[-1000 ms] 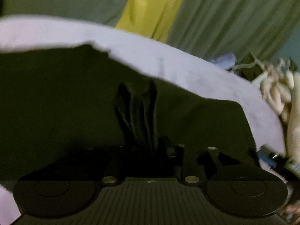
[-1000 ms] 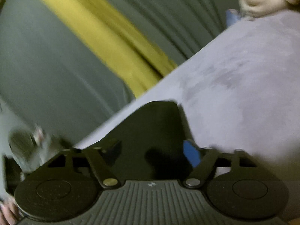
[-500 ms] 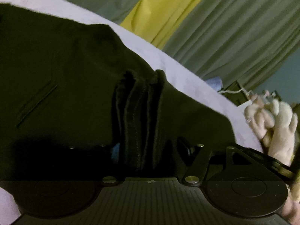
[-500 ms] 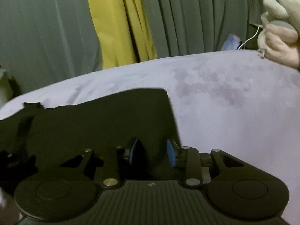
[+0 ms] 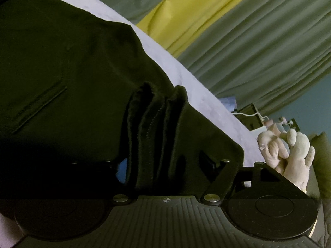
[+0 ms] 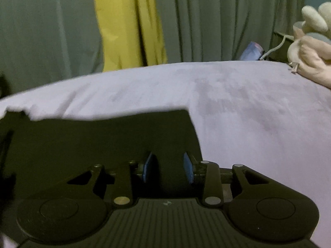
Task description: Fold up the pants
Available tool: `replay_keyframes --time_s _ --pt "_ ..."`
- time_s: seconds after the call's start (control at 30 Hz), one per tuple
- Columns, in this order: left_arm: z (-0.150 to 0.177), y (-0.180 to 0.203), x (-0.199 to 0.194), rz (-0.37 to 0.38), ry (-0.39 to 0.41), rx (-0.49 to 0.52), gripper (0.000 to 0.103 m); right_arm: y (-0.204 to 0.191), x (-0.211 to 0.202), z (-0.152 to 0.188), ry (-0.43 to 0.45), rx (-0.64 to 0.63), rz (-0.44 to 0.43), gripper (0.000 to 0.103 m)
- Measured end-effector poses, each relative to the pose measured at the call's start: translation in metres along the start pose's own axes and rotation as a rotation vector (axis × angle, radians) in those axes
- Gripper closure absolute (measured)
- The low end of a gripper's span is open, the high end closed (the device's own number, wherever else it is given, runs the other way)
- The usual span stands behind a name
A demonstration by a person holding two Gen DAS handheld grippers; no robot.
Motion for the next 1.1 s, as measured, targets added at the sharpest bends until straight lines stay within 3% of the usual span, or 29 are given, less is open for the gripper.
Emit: replay_keyframes --time_s 0.07,0.17,0.33,0.47,0.73,1.0,1.1 --pt "-0.001 0.000 -0.001 0.006 -0.001 -0.007 0.024 -0.003 -0.022 0.020 0.007 -0.041 0.008 0.069" --pt "-0.001 -0.002 -0.002 0.011 0.004 -0.017 0.024 -0.002 -0.039 0.024 -0.010 0.016 -0.003 0.067" --pt "0.001 0.000 -0.009 -0.028 0.019 0.000 0.024 -0.005 -0.040 0.030 -0.005 0.002 -0.019 0.056" --pt "0.002 0.000 -0.014 -0.057 0.026 0.000 0.024 -0.014 -0.035 0.032 0.009 -0.028 -0.024 0.040" --pt "0.004 0.002 -0.015 -0.081 0.029 0.027 0.024 -0.015 -0.032 0.034 0.016 -0.040 -0.026 0.038" --pt "0.004 0.004 -0.018 -0.094 0.038 0.035 0.023 -0.019 -0.029 0.036 0.019 -0.063 -0.032 0.028" --pt "0.002 0.008 -0.025 -0.036 0.076 0.032 0.022 -0.020 -0.028 0.036 0.021 -0.067 -0.033 0.026"
Point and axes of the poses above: each gripper's, at about its wrist camera, not at the fingertips, and x roughly the way its jaws point, y to its right, z to its underside, the point moved 5 cm from there along x, roughly the way its jaws point, and after that the axes turned 1 degree about x, right-handed, at the moved point
